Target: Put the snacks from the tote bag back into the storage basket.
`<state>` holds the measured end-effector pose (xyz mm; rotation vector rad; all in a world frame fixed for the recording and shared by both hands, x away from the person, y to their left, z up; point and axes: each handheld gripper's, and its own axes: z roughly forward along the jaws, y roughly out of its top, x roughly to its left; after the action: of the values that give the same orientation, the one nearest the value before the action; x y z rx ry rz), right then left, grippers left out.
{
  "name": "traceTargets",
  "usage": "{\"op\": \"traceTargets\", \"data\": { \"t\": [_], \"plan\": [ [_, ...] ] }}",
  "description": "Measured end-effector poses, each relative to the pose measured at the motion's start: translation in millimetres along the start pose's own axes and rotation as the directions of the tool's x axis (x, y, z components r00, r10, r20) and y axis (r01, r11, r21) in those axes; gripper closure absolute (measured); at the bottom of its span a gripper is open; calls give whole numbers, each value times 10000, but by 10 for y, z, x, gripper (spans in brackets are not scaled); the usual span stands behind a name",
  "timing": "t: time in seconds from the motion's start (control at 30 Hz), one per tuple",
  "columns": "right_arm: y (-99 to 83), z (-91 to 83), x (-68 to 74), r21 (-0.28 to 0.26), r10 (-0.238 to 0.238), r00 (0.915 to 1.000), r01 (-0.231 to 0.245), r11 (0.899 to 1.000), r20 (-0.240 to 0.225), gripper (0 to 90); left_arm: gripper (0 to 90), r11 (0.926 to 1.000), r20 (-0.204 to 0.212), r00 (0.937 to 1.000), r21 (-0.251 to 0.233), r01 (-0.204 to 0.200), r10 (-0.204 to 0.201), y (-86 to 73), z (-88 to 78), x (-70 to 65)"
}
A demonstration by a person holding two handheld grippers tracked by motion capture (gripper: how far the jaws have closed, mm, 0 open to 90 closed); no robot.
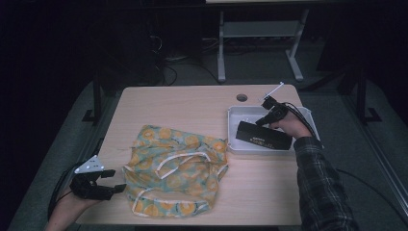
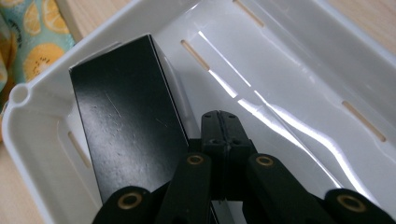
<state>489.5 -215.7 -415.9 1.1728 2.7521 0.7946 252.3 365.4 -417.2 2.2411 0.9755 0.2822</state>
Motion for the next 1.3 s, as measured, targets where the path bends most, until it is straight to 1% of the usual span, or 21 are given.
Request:
{"op": "traceTargets", "data": {
  "t": [0.1,0.13,0.17,0.3,0.43,0.67,0.9,0.97,1.07,1.2,1.3],
  "plan": [
    [-20,-16,17,172,-115,9999,116,9998,-108,893,258,10000,-6,10000,-2,9,-9,0,-4,-2],
    [-24,-21,31,225,-142,9998,145,9996,-102,893,258,10000,-4,10000,-15,17,-17,-1,-3,-3],
    [-29,-25,40,276,-272,9996,272,9992,-15,893,258,10000,-2,10000,-14,24,-24,-1,-4,-3],
    [-51,-47,76,540,-494,9988,493,9973,4,893,258,10000,-6,10000,-28,40,-40,1,-3,-7],
    [-93,-78,90,472,-500,9987,501,9976,-44,893,258,10000,-12,10000,-29,20,-20,2,-5,-9],
    [-211,-85,99,575,-512,9987,516,9970,-84,893,258,10000,-16,10000,14,-35,35,9,-3,-10],
    [-281,-120,111,586,-521,9986,526,9969,-104,893,258,10000,-37,10000,35,-44,44,11,-4,-6],
    [-303,-131,125,581,-493,9987,499,9971,-128,893,258,10000,-46,10000,21,-51,51,13,-6,-5],
    [-317,-153,138,520,-573,9984,572,9970,0,893,258,10000,-46,10000,16,-53,53,16,-5,-9],
    [-316,-199,147,286,-585,9982,581,9979,136,892,257,10000,-46,10000,23,-40,40,14,-3,-12],
    [-308,-266,176,-34,-568,9976,570,9984,396,844,258,10000,-54,10000,6,-26,26,15,-12,-7]
  ]
}}
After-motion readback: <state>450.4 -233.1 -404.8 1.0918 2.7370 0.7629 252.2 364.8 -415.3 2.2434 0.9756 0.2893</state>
